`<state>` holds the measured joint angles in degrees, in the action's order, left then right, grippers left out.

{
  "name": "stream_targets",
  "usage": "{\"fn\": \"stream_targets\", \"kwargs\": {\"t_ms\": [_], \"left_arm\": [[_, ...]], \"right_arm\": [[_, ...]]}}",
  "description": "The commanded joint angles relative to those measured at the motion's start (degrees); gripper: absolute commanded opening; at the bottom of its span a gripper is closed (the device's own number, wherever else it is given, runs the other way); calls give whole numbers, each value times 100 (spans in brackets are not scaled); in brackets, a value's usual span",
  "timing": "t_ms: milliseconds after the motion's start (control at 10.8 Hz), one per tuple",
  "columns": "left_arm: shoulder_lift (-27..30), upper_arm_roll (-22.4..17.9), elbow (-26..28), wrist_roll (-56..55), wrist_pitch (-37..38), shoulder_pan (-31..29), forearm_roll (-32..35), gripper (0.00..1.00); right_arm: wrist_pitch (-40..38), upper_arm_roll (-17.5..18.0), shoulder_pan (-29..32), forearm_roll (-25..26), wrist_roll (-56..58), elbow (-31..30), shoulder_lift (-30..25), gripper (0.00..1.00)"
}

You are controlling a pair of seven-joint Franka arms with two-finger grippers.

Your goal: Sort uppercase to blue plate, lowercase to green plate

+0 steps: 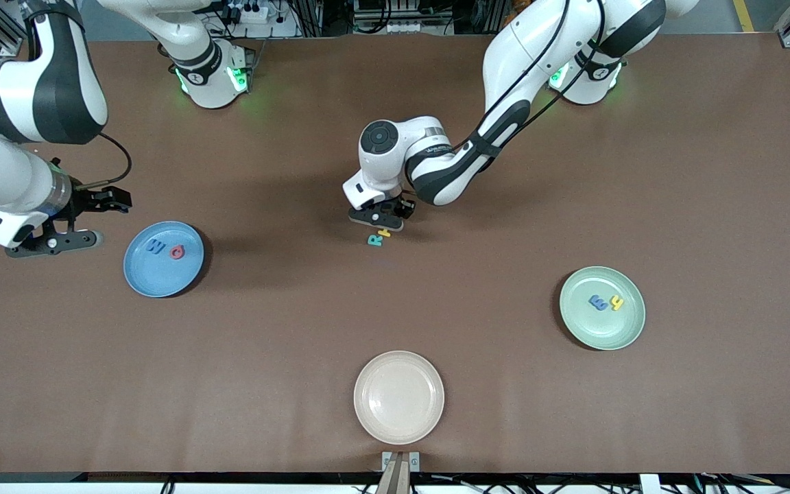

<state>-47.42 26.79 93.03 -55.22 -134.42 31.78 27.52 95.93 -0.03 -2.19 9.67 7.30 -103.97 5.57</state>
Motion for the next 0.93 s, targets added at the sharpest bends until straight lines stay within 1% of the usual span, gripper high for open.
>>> {"fn": "stream_targets", "kwargs": {"t_ms": [0,93,186,279,465,650,743,836], "left_arm": [[-83,-33,-57,-6,-14,21,34,26],[-83,-33,-57,-6,-14,30,34,16],[-83,-33,-57,-6,-14,21,34,4],[-74,-33,-57,-15,-14,21,34,0],[13,-25,-66,-67,-5,-5,34,0],[206,-25,-66,-295,48,-31,-36,0],[338,-16,-57,-357,100,-119,-80,0],[461,2,-75,-358,292,-207,-263,0]], "right_arm": [[-31,195,87,-114,-88,-44,-135,97],[-57,249,113,-114,-254,-44,-153,97],[-57,284,105,-114,-369,-44,-188,100],[-57,354,113,-175,-518,-27,-206,100],[-31,372,113,-446,-589,17,-267,100],[118,329,174,-1166,-581,26,-320,100],[206,337,175,-1238,-581,18,-320,100],[224,381,158,-1239,-589,17,-329,100]]}}
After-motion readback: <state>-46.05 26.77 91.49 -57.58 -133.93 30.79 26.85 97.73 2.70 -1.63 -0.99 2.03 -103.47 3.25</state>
